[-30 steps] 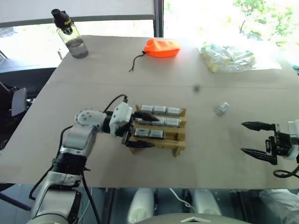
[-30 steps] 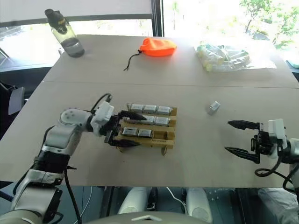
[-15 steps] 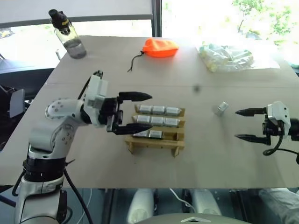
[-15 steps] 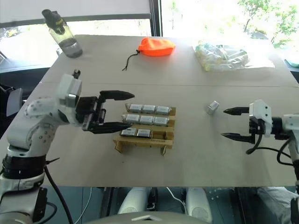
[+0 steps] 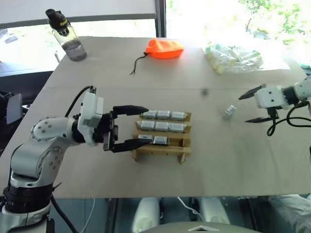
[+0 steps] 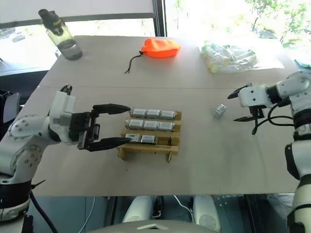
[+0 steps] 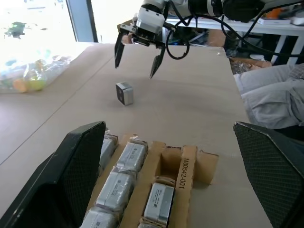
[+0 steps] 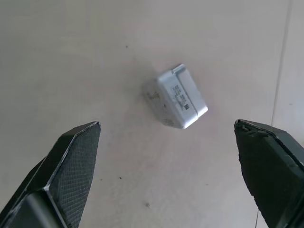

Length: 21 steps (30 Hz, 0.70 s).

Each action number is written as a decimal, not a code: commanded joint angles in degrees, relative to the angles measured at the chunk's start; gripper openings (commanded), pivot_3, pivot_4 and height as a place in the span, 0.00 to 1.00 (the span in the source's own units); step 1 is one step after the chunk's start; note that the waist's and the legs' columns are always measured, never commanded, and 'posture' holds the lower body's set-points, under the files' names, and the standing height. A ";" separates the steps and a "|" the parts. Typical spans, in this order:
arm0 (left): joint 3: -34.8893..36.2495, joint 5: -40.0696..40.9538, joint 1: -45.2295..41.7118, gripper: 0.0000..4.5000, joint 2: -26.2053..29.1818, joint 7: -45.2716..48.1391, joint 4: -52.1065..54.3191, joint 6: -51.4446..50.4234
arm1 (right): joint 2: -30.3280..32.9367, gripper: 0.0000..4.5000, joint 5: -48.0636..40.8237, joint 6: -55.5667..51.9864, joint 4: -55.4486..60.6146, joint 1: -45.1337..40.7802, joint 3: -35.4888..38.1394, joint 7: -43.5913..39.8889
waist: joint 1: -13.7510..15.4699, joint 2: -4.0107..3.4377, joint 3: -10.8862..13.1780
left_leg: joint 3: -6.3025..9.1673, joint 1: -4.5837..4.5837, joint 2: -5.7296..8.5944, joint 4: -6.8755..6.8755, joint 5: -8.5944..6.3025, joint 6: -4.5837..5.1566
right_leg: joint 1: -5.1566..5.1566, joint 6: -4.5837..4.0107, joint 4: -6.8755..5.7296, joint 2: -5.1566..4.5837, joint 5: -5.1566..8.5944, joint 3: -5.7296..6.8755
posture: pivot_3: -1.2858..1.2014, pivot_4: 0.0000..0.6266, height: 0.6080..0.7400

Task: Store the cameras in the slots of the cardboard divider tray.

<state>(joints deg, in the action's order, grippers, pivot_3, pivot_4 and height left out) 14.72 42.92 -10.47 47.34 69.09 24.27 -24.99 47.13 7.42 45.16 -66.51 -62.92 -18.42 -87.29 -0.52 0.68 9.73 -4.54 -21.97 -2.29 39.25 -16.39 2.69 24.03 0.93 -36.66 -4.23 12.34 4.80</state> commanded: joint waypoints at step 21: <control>11.40 6.05 14.63 0.99 2.26 -10.45 12.52 -5.73 | -6.46 1.00 20.12 8.95 -7.01 -11.17 -7.51 16.79 | -0.30 -0.14 0.08 | -0.08 0.08 0.01 0.01 0.01 -0.03 | 0.00 -0.03 -0.07 -0.05 0.00 -0.09 | 0.52 0.24 0.89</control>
<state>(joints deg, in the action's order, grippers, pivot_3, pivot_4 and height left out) 24.40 47.63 4.28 49.11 59.16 35.14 -31.01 40.00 25.44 52.86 -73.28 -72.16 -24.90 -72.87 -0.82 0.54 9.81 -4.62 -21.90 -2.28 39.26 -16.38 2.66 24.03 0.89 -36.72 -4.28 12.35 4.72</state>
